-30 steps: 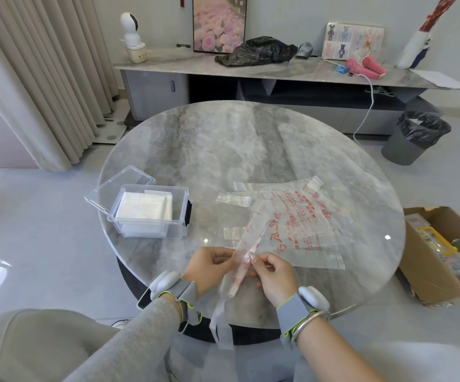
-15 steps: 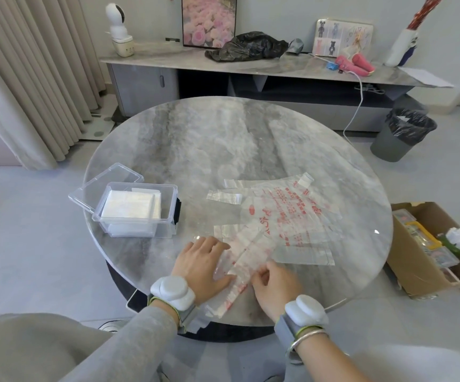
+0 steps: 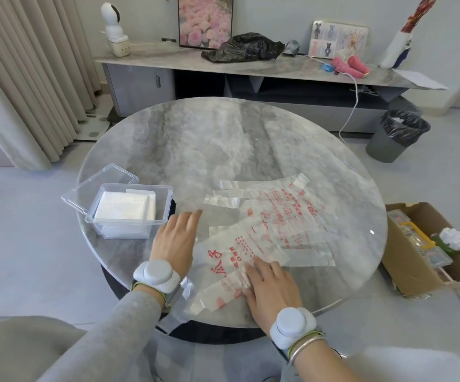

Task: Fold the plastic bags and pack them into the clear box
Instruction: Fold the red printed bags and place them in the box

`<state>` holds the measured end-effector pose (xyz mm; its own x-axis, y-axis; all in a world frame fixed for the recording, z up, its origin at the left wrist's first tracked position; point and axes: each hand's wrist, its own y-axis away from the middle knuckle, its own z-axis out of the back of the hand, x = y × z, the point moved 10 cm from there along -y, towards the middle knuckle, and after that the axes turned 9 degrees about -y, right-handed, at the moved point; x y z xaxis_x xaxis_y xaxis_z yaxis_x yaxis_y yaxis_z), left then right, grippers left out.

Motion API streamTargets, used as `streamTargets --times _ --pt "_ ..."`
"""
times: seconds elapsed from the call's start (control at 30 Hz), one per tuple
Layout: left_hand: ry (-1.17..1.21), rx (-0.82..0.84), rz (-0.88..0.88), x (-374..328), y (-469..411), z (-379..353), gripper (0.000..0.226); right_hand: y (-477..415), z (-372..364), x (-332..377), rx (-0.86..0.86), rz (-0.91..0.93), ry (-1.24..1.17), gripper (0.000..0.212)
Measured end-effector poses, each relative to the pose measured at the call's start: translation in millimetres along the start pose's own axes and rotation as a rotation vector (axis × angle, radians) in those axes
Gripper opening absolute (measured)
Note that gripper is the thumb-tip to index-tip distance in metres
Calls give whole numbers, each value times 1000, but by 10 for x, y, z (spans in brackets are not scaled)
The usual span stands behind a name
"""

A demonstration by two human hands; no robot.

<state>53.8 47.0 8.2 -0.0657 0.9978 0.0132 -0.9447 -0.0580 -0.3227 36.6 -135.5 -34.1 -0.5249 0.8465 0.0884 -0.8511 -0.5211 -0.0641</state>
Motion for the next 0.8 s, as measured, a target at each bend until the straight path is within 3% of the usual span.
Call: streamTargets --times 0.17,0.27,0.33,0.4,0.47,0.53,0.7,0.8 --pt "76 12 -193 -428 141 108 49 -91 128 -47 16 -70 -10 32" --pt "70 220 -232 -624 328 -72 39 -131 171 -90 63 -72 -82 37" --pt "84 431 -179 -577 475 -332 53 -172 202 -98 68 -8 -167 44" --pt "90 487 -212 -558 568 -437 73 -240 187 -103 89 44 -253 50" --pt "99 495 -281 -565 607 -514 91 -307 110 -136 187 49 -283 53" --pt "113 480 -313 -520 596 -546 92 -350 43 -205 264 18 -271 52" --pt "221 370 -274 -343 458 -443 68 -353 -53 -379 435 -56 -297 31" --pt "213 275 -257 -253 407 -391 49 -323 -84 -441 477 -25 -282 31"
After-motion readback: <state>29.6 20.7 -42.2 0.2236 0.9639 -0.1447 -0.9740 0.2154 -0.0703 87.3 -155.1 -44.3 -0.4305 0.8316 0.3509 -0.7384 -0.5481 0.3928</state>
